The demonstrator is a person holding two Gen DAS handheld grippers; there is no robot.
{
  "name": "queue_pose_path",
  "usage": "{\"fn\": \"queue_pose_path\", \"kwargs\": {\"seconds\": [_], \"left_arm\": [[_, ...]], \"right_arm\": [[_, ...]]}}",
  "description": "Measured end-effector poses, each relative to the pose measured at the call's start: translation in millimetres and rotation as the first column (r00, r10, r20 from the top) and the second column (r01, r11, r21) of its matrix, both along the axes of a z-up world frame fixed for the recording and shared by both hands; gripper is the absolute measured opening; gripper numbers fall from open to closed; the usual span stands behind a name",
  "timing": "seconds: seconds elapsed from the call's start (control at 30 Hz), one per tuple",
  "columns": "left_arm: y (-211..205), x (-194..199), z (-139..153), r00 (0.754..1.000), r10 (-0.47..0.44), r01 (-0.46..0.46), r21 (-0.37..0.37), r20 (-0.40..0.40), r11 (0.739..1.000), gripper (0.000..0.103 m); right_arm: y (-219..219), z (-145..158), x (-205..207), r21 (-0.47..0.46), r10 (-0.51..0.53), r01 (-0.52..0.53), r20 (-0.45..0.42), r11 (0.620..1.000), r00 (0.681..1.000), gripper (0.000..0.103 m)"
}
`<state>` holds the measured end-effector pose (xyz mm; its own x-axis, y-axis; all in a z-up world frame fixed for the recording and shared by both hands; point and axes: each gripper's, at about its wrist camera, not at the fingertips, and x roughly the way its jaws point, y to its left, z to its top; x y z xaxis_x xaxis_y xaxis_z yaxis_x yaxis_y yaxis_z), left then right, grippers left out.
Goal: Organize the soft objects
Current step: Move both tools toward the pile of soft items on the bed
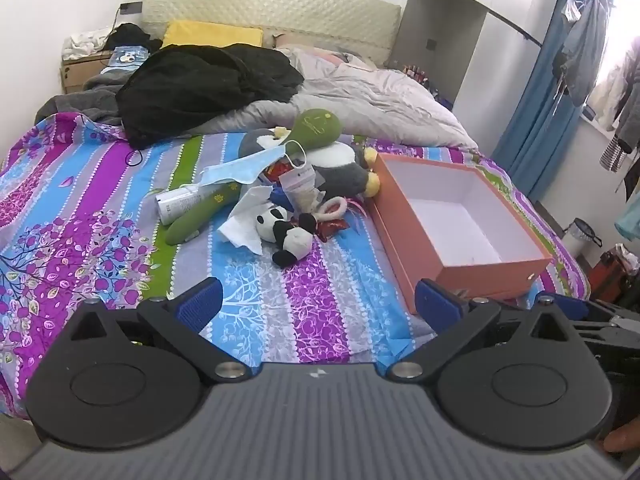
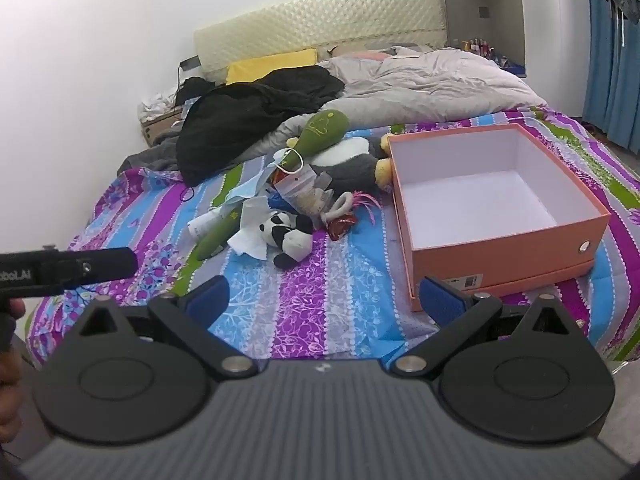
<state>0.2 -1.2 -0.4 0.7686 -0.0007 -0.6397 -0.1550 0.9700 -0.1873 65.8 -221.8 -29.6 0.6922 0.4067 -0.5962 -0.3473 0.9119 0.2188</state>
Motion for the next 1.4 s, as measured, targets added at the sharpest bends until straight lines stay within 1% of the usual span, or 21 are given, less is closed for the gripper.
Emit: {"fn": "queue_pose_path", "kwargs": {"seconds": [0.33,0.37,0.47,0.53,0.57,0.7,0.83,0.9,1.03,1.1,1.17,1.23,1.27,1.3,1.33,1.4], "left_arm": [[-4,1,1,1.0,-0.007,0.007,-0.007,-0.006,1.0,0.103],[-3,3,-5,1.0,-0.011,0.011,-0.002,-0.018,1.0,0.103],[-7,7,-7,1.0,-0.013,0.013,-0.003,-0.022,1.0,0.103],[-9,7,-7,1.0,-0.012,0.012,-0.008,-0.023,1.0,0.103],[-3,6,-7,1.0,-0.01,0.009,-0.028,-0.029,1.0,0.103],[-1,4,-8,1.0,-0.002,0.001,-0.03,-0.02,1.0,0.103],[1,3,-10,1.0,0.005,-0.007,-0.045,-0.029,0.999,0.103],[3,3,-11,0.999,0.013,-0.015,-0.044,-0.029,0.999,0.103],[7,2,-14,0.999,0.024,-0.025,-0.016,-0.028,1.0,0.103],[8,2,-14,0.999,0.026,-0.027,-0.028,-0.038,0.999,0.103],[7,3,-15,0.999,0.026,-0.026,-0.005,-0.042,1.0,0.103],[6,5,-16,0.998,0.026,-0.026,0.009,-0.059,1.0,0.103],[5,5,-16,0.994,0.028,-0.025,0.022,-0.106,0.999,0.103],[5,6,-17,0.994,0.028,-0.027,0.016,-0.108,1.0,0.103],[7,6,-18,0.996,0.03,-0.029,0.014,-0.088,0.999,0.103],[9,9,-21,0.996,0.037,-0.037,0.007,-0.077,0.999,0.103]], "right_arm": [[-4,-2,2,0.023,-0.004,0.004,-0.022,1.0,1.0,0.103],[-4,-3,2,0.023,-0.004,0.004,-0.023,1.0,1.0,0.103],[-4,-4,2,0.021,0.0,0.0,-0.025,1.0,1.0,0.103],[-4,-4,2,0.021,0.002,-0.002,-0.024,1.0,1.0,0.103],[-3,-4,2,0.02,0.004,-0.003,-0.024,1.0,1.0,0.103],[-1,-4,3,0.02,0.013,-0.012,-0.026,1.0,1.0,0.103],[3,-7,3,0.017,0.024,-0.024,-0.037,1.0,0.999,0.103],[4,-8,4,0.017,0.032,-0.031,-0.043,0.999,0.999,0.103],[8,-8,5,0.005,0.046,-0.046,-0.041,0.999,0.998,0.103],[10,-8,5,0.007,0.052,-0.052,-0.044,0.999,0.998,0.103],[12,-9,5,0.005,0.055,-0.055,-0.047,0.998,0.997,0.103],[13,-10,6,0.0,0.057,-0.057,-0.051,0.998,0.997,0.103],[13,-10,7,-0.001,0.058,-0.058,-0.052,0.998,0.997,0.103],[13,-11,8,-0.002,0.058,-0.058,-0.053,0.998,0.997,0.103],[14,-11,9,-0.002,0.057,-0.057,-0.055,0.998,0.997,0.103],[15,-13,12,0.0,0.056,-0.056,-0.056,0.998,0.997,0.103]]}}
